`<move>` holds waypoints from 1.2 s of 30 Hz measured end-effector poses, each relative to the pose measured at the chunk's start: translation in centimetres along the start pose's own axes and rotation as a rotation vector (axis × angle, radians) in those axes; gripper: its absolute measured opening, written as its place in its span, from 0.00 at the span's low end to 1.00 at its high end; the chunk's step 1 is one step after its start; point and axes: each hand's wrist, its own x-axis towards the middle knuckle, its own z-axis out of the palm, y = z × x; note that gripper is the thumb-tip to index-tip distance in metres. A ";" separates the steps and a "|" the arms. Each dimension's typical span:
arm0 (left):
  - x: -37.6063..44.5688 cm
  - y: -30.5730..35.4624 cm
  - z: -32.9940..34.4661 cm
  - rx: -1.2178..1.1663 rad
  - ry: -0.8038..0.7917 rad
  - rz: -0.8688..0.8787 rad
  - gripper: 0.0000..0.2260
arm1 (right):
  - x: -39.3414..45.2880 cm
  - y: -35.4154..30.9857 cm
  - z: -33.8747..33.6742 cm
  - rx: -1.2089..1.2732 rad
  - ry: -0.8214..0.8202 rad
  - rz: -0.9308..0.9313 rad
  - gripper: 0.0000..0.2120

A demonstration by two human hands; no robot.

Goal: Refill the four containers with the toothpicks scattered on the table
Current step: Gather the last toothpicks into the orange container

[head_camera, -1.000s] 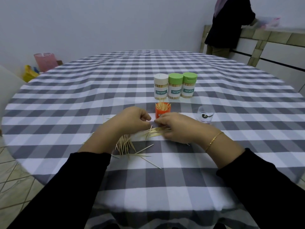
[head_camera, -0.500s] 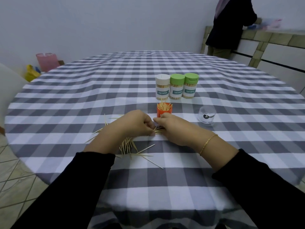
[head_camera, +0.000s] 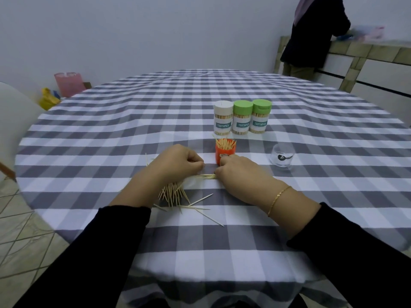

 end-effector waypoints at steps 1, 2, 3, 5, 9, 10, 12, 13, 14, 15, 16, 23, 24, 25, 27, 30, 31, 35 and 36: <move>-0.1 -0.1 0.0 -0.002 0.020 -0.001 0.07 | 0.0 -0.2 0.0 -0.014 0.005 0.009 0.14; -0.1 -0.1 0.2 0.001 0.038 -0.001 0.07 | -0.1 -0.4 0.1 -0.025 0.018 0.014 0.14; -0.1 -0.2 0.3 0.003 0.057 0.001 0.07 | -0.1 -0.6 0.1 -0.029 0.037 0.018 0.14; 0.0 -0.3 0.7 -0.004 0.086 0.000 0.07 | -0.2 -0.7 0.2 -0.021 0.078 0.036 0.14; 0.5 -0.1 1.2 0.023 0.124 -0.033 0.08 | -0.3 -0.4 0.3 0.020 0.106 0.088 0.13; 0.6 0.0 1.2 0.033 0.131 -0.044 0.09 | -0.3 -0.4 0.3 0.024 0.108 0.092 0.13; 0.9 0.4 1.2 0.055 0.143 -0.054 0.09 | -0.5 -0.4 0.3 0.018 0.106 0.088 0.13; 1.0 0.7 1.1 0.061 0.149 -0.058 0.10 | -0.5 -0.4 0.3 0.012 0.102 0.082 0.13; 1.1 0.9 1.0 0.067 0.157 -0.064 0.10 | -0.6 -0.4 0.3 0.005 0.098 0.076 0.13; 1.2 1.2 0.9 0.071 0.170 -0.067 0.11 | -0.7 -0.4 0.2 -0.001 0.096 0.072 0.13; 1.3 1.5 0.8 0.067 0.187 -0.067 0.12 | -0.7 -0.4 0.2 -0.002 0.095 0.069 0.13; 3.6 3.1 2.0 -0.207 0.091 -0.081 0.34 | -1.0 0.1 0.5 0.022 0.082 0.061 0.15; 3.6 3.2 2.2 -0.246 0.050 -0.080 0.38 | -1.0 0.2 0.6 0.023 0.094 0.062 0.15; 3.5 3.3 2.4 -0.269 0.017 -0.075 0.41 | -1.1 0.2 0.7 0.025 0.108 0.066 0.15; 3.5 3.3 2.7 -0.307 -0.019 -0.048 0.45 | -1.4 0.2 0.9 0.030 0.144 0.072 0.15; 3.6 3.0 3.3 -0.346 -0.012 -0.014 0.48 | -1.6 0.3 1.2 0.043 0.171 0.078 0.16; 3.7 2.8 3.5 -0.349 0.001 -0.007 0.49 | -1.6 0.3 1.3 0.043 0.178 0.077 0.17; 3.9 2.2 3.9 -0.370 0.066 -0.007 0.50 | -1.6 0.8 1.6 0.071 0.209 0.068 0.17; 3.9 2.1 3.8 -0.372 0.079 -0.015 0.50 | -1.5 1.1 1.7 0.089 0.212 0.073 0.17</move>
